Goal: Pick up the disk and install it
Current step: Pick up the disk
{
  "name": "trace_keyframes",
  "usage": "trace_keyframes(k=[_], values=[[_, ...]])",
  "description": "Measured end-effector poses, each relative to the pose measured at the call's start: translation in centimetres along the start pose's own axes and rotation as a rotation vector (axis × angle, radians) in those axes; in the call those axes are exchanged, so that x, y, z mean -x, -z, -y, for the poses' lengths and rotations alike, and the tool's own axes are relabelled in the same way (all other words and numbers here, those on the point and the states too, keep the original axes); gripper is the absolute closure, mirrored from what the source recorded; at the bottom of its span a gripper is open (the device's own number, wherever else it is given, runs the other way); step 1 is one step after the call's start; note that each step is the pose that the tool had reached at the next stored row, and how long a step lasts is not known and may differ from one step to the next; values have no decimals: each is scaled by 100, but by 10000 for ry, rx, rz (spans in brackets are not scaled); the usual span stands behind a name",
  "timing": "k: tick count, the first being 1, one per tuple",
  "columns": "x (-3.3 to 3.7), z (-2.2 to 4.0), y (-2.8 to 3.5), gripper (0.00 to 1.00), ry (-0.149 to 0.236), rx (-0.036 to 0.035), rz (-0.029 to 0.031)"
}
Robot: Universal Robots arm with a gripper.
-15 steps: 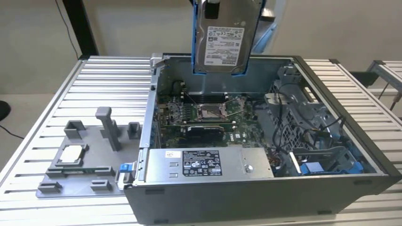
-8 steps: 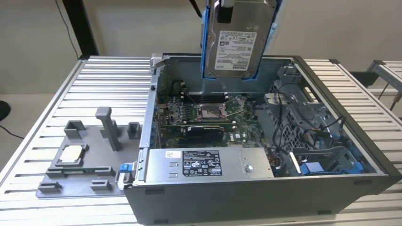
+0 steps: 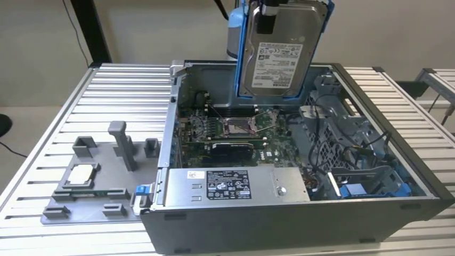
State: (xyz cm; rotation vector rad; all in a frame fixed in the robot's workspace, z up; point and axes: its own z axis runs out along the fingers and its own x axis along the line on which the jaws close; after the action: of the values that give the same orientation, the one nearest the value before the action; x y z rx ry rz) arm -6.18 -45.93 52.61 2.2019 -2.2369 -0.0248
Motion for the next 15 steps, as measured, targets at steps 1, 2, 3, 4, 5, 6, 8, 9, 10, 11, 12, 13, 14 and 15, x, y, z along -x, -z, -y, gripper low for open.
trace_keyframes(k=[1,2,3,4,5,6,8,9,10,11,12,13,14,15], values=[[-29,11,-1,100,0,0,1],[-61,23,-1,100,0,0,0],[-91,34,-2,100,0,0,0],[-121,46,-2,100,0,0,1],[-150,57,-3,100,0,0,1],[-178,69,-3,100,0,0,1],[-234,91,-4,100,-1,1,0],[-264,103,-5,100,-1,1,0],[-318,126,-5,100,0,2,1],[-346,138,-6,100,0,2,1],[-374,150,-6,100,0,2,0],[-402,161,-7,100,0,2,1],[-429,173,-7,100,0,2,0],[-455,184,-8,100,0,3,1]])
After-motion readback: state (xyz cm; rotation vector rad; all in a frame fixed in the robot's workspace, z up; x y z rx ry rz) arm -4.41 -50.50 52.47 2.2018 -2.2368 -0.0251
